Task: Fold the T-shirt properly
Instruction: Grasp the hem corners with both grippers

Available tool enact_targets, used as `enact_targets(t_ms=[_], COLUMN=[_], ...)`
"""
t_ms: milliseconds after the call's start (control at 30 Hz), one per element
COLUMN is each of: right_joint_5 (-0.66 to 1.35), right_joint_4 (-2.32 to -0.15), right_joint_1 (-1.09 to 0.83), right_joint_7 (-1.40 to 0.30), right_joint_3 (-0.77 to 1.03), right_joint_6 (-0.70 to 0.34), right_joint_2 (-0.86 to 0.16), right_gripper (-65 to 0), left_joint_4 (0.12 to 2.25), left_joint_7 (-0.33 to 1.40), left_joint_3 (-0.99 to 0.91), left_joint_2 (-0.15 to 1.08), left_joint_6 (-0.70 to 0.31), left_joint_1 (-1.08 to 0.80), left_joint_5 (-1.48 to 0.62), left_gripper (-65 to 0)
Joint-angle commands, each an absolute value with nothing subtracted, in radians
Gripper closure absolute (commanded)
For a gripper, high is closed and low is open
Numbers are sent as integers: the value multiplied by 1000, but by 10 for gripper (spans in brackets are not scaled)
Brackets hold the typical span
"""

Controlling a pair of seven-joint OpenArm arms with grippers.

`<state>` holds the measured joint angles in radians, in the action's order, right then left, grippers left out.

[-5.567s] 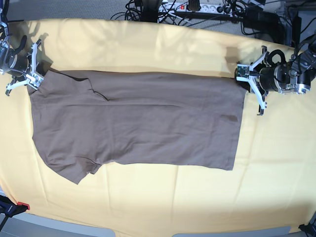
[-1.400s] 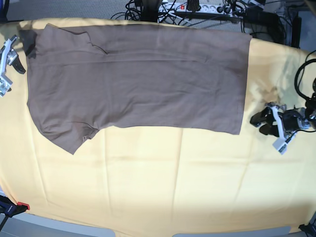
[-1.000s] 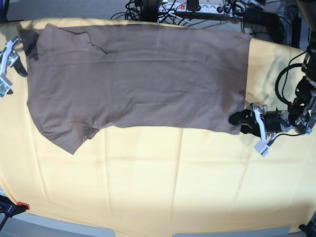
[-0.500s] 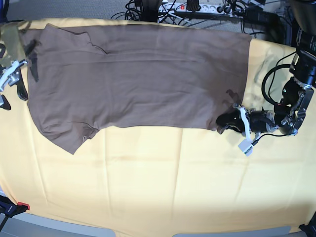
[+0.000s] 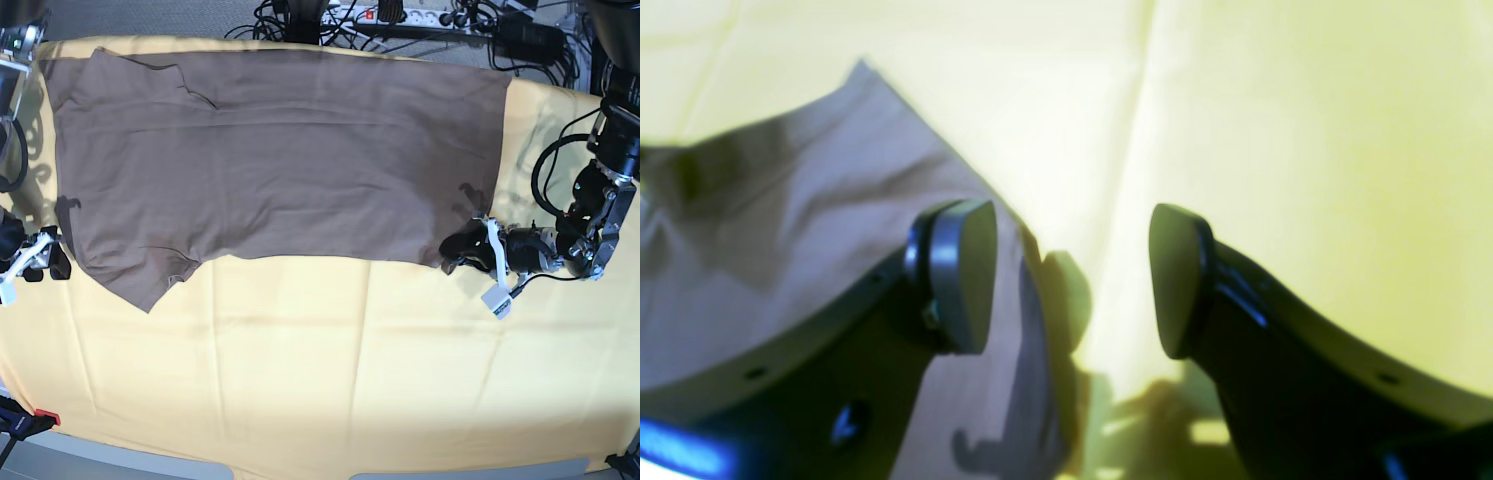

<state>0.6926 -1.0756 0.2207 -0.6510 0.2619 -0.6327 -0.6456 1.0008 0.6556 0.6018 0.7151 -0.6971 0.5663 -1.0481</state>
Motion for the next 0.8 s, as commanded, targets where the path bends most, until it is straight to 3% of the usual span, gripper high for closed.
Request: enact_targets(t_ms=[0,233,500,733,767], right_joint_5=[707,803,872,871,868], right_joint_4=[-1038,-715,-699,-699,-699], right_joint_1=[275,426,426,427,427], right_joint_7=[-628,-667,-832,-826,-817], right_joint_3=[255,237,236,236,236], right_joint_6=[-632,-682,-698,-698,-698], right_joint_2=[-675,-626,-580,-601,-601], right_gripper=[-381,-381,-363,-9,0], left_joint_4=[1010,1010,1010,1010,1010], left_joint_7=[652,652,651,625,625], left_joint_3=[595,595,595,595,595], left_joint_2=[731,731,733,736,736], left_joint_6=[-698,-698,-698,-698,-698], left_joint_1=[594,594,594,600,603], left_joint_5=[-1051,-1051,-1036,-1028,-1028], left_gripper=[0,0,0,0,0])
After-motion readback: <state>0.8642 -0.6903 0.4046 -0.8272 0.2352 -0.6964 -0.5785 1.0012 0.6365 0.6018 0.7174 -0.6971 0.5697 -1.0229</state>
